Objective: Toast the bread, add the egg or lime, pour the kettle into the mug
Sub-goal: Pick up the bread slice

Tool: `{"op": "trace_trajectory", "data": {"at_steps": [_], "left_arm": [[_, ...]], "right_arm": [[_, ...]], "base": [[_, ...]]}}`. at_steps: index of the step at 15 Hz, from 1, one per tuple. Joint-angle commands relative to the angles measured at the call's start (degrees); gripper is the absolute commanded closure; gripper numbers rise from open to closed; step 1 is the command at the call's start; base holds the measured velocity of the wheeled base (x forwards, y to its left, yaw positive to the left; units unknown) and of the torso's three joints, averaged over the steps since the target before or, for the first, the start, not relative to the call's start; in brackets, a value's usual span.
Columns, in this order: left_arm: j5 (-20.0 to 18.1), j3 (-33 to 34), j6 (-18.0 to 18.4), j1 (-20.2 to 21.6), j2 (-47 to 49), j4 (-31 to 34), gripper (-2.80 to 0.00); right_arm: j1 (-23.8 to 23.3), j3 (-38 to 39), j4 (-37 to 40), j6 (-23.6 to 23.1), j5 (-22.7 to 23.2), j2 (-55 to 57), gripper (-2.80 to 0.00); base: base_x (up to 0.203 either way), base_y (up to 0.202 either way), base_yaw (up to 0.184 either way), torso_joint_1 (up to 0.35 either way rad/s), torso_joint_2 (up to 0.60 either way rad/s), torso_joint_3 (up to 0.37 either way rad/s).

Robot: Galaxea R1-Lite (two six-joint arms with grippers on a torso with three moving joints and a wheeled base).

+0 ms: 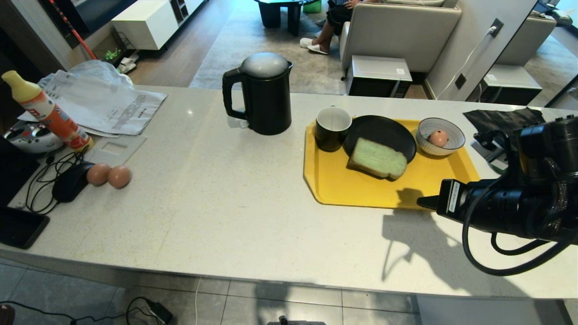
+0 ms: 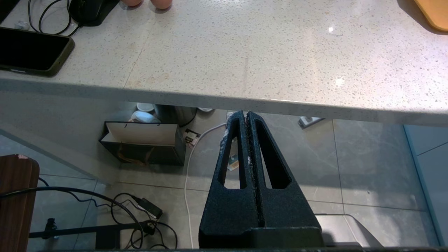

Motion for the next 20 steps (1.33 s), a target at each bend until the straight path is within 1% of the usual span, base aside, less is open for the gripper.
{"op": "trace_trajectory", "data": {"at_steps": [1, 4, 5, 7, 9, 10, 12, 18, 20], "left_arm": [[0.02, 0.97, -0.04, -0.02, -0.04, -0.03, 0.0], [0.02, 0.97, -0.04, 0.06, -0.04, -0.03, 0.0], [0.02, 0.97, -0.04, 0.02, -0.04, -0.03, 0.0], [0.02, 0.97, -0.04, 0.06, -0.04, -0.03, 0.0], [0.02, 0.97, -0.04, -0.01, -0.04, -0.03, 0.0], [0.02, 0.97, -0.04, 0.01, -0.04, -0.03, 0.0], [0.02, 0.97, -0.04, -0.02, -0.04, -0.03, 0.0], [0.02, 0.97, -0.04, -0.02, -0.04, -0.03, 0.0], [0.02, 0.97, -0.04, 0.06, -0.04, -0.03, 0.0]], "right_arm": [[-1.18, -1.52, -0.02, 0.36, 0.78, 3.01, 0.0], [-2.75, -9.36, 0.41, 2.31, 5.1, 7.61, 0.0], [-3.12, -11.53, 1.82, 2.3, 5.63, 8.71, 0.0], [-6.28, -15.15, 6.92, -0.28, 6.3, 9.7, 0.0], [-8.33, -17.25, 7.48, -0.64, 8.25, 11.74, 0.0], [-9.24, -18.06, 7.44, -0.59, 8.73, 12.83, -2.8], [-10.25, -19.29, 7.4, -0.51, 11.15, 14.39, -2.8], [-17.12, -20.47, 7.07, -0.33, 23.59, 16.3, -2.8], [-18.29, -20.31, 4.79, -0.13, 26.64, 17.86, -2.8]], "base": [[0.0, 0.0, 0.0, 0.0, 0.0, 0.0], [0.0, 0.0, 0.0, 0.0, 0.0, 0.0], [0.0, 0.0, 0.0, 0.0, 0.0, 0.0], [0.0, 0.0, 0.0, 0.0, 0.0, 0.0], [0.0, 0.0, 0.0, 0.0, 0.0, 0.0], [0.0, 0.0, 0.0, 0.0, 0.0, 0.0], [0.0, 0.0, 0.0, 0.0, 0.0, 0.0], [0.0, 0.0, 0.0, 0.0, 0.0, 0.0], [0.0, 0.0, 0.0, 0.0, 0.0, 0.0]]}}
